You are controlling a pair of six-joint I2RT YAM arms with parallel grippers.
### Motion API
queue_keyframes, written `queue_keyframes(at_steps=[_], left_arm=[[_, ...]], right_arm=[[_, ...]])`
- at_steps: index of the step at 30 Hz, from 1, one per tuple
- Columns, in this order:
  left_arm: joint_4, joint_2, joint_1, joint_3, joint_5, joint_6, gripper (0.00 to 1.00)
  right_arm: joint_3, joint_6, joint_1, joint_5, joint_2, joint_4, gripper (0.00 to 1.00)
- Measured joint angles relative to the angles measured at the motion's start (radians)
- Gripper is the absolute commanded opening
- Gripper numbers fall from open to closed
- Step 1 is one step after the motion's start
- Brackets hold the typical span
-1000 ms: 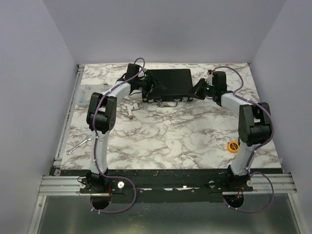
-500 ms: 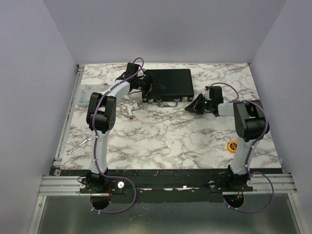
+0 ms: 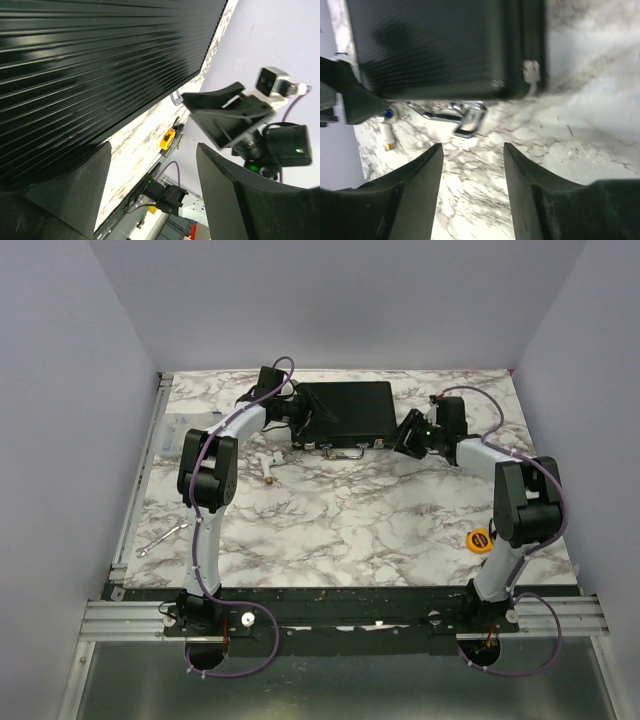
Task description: Pack up texas hold em set
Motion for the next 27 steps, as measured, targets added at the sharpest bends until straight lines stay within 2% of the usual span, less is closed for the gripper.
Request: queue_keyframes(at_steps=[3, 5, 10, 14, 19, 27], left_arm=[[-0.005, 0.004, 0.002, 0.006, 0.003, 0.001, 0.7], [-0.008, 0.006, 0.003, 0.01, 0.006, 0.001, 0.7], [-0.011, 0.009, 0.003, 0.014, 0.009, 0.002, 0.7], [-0.011, 0.01, 0.003, 0.014, 0.011, 0.004, 0.7], [-0.014, 0.01, 0.003, 0.015, 0.011, 0.01, 0.7], [-0.014, 0.01, 0.003, 0.016, 0.011, 0.014, 0.7]], right_arm=[[0.051, -0.031, 0.0, 0.006, -0.036, -0.045, 0.61], [0.064, -0.038, 0.0, -0.002, -0.042, -0.046, 0.58], [0.097, -0.032, 0.0, -0.029, 0.016, -0.052, 0.37], [0.103, -0.018, 0.0, -0.042, 0.063, -0.048, 0.28], [0.103, -0.003, 0.0, -0.067, 0.094, -0.032, 0.23], [0.102, -0.005, 0.0, -0.06, 0.118, 0.02, 0.23]])
